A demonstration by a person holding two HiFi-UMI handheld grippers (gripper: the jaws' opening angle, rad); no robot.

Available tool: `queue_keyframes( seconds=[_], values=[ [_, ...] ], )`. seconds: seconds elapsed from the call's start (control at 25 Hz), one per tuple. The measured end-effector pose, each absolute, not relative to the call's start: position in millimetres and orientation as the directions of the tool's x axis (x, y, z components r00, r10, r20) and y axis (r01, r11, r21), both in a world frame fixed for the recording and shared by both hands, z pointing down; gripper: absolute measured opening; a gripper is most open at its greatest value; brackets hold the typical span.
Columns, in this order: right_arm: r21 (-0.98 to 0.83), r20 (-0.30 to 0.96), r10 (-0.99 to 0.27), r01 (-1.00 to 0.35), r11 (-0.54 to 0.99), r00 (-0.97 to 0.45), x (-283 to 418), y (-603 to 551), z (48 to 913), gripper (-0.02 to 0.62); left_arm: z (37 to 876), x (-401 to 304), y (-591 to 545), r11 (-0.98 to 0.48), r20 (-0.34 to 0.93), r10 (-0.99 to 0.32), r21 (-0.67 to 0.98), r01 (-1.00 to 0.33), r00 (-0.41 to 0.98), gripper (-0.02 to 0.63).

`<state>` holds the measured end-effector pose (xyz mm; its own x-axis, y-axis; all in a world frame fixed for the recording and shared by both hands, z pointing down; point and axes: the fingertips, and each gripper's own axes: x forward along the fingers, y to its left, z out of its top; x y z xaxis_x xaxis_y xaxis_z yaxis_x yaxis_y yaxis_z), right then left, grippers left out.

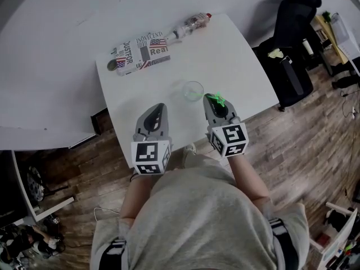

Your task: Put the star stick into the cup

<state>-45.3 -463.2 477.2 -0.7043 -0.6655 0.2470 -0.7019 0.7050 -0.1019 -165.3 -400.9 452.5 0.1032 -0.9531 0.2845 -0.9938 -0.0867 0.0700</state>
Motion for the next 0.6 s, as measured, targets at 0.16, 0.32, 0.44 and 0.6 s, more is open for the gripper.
queue_keyframes(
  seconds=[0.16,0.32,0.44,0.6],
  values=[
    [-0.125,0.278,-0.637,-0.685,0.718,-0.719,-50.7,-474.3,495.9,0.015,459.0,-166.7,-410.7,-0.074,0.293,-0.952,0.068,-0.995,0.091,0.008],
    [-0.157,0.304,-0.609,-0.669,0.727,-0.733,-56.2,-481.4,510.5,0.015,465.3,-168.3,-418.1,-0.067,0.303,-0.949,0.066,-0.996,0.083,0.009],
    [-0.191,0.322,-0.584,-0.655,0.731,-0.746,-58.0,-483.3,519.8,0.015,468.4,-168.1,-421.2,-0.063,0.311,-0.947,0.058,-0.996,0.078,0.008],
    [-0.219,0.336,-0.57,-0.651,0.727,-0.75,-57.9,-486.8,528.9,0.015,470.3,-168.8,-424.9,-0.058,0.311,-0.947,0.057,-0.997,0.073,0.008]
  ],
)
